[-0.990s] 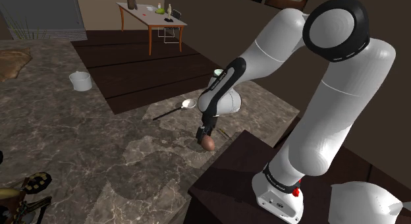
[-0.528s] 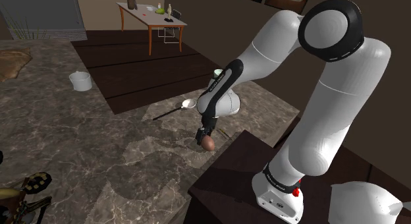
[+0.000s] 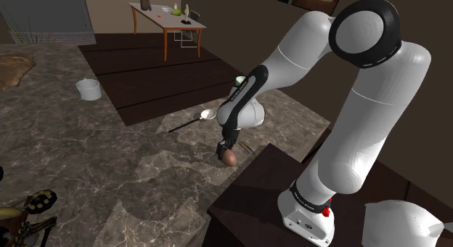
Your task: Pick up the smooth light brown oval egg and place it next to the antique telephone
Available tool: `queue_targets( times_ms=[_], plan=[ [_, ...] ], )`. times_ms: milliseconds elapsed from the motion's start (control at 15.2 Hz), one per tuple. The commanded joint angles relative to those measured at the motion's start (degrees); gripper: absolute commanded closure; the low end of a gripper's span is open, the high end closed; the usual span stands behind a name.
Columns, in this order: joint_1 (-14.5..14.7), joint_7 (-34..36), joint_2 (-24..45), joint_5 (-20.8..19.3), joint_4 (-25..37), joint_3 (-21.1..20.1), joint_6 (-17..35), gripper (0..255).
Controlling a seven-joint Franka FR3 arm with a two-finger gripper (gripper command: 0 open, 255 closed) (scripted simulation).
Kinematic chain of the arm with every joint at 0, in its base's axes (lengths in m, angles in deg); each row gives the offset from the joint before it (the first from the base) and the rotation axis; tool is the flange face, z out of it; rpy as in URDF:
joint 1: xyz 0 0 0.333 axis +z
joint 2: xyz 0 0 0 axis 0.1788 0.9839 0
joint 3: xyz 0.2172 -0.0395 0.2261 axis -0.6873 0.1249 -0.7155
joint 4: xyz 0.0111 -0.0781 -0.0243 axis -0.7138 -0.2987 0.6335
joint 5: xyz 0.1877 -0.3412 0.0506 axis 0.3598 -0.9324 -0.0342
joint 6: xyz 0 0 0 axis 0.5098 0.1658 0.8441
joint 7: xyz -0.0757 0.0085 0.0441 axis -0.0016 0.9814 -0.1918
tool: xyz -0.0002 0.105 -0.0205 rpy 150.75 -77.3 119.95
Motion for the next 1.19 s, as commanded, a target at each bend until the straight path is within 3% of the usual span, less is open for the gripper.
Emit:
queue_targets(
  times_ms=[0, 132, 1122],
  plan=[
    [-0.01, 0.0, 0.02, -0.02, -0.04, 0.03, -0.02, 255],
    [-0.01, -0.04, 0.08, 0.06, -0.06, -0.02, 0.05, 255],
    [-0.18, 9.13, -15.09, -10.45, -1.49, 2.23, -12.9, 255]
  ],
)
